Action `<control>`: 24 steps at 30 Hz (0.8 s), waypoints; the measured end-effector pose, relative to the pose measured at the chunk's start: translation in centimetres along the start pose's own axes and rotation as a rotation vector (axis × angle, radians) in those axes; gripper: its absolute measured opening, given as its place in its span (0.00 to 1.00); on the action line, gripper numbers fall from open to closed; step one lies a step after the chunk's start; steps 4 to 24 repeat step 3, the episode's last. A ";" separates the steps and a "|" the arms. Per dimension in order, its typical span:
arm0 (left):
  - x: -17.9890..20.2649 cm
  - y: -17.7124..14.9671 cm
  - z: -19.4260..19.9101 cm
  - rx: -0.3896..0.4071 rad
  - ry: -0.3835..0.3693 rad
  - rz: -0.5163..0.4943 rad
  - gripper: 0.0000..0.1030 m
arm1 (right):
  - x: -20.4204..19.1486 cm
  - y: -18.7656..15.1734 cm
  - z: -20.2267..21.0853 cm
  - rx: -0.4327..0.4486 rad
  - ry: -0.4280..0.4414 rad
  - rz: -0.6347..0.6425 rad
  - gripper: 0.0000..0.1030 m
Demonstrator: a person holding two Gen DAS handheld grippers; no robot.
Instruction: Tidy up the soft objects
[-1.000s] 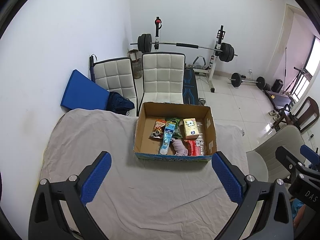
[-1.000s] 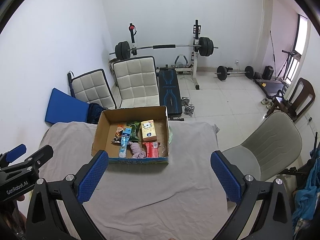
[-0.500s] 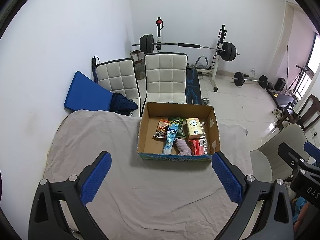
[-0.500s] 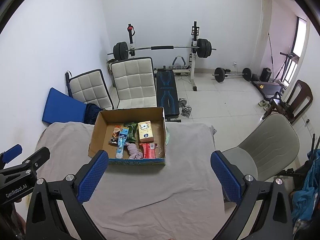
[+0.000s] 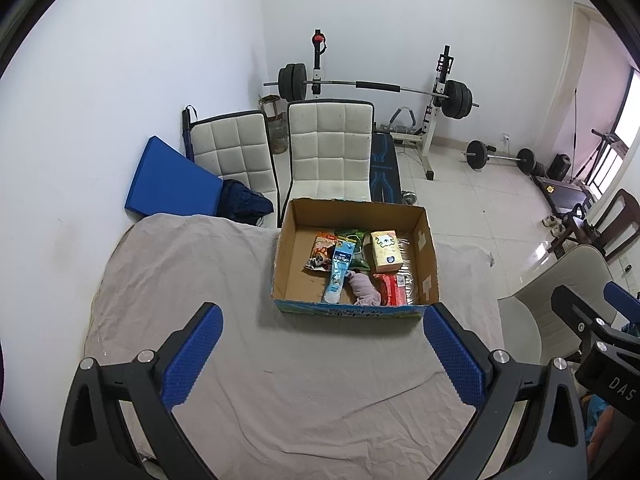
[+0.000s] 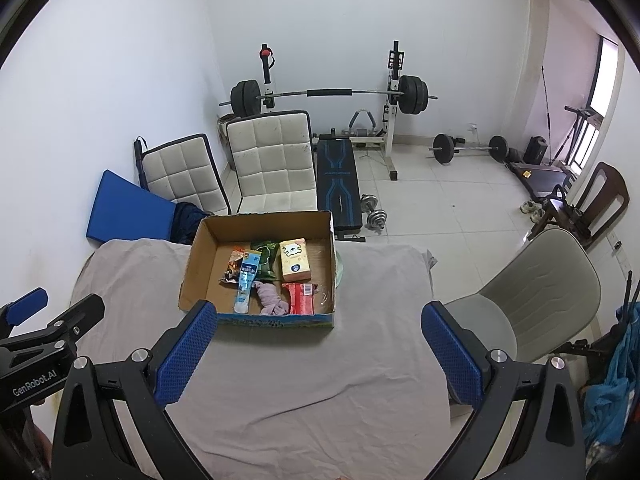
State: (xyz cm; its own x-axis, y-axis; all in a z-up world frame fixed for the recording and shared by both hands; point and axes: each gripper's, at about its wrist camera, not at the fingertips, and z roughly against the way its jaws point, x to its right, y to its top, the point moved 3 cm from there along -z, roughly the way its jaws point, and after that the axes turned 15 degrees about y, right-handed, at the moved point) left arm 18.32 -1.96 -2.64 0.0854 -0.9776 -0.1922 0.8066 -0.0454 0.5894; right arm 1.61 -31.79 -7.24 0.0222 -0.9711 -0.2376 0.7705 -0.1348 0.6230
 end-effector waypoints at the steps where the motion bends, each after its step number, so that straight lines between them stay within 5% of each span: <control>1: 0.1 0.0 0.1 0.001 0.001 0.000 1.00 | 0.0 0.0 0.0 -0.001 0.000 -0.001 1.00; 24: 0.0 0.0 0.1 0.003 0.003 0.001 1.00 | 0.0 0.0 -0.1 -0.002 0.002 0.000 1.00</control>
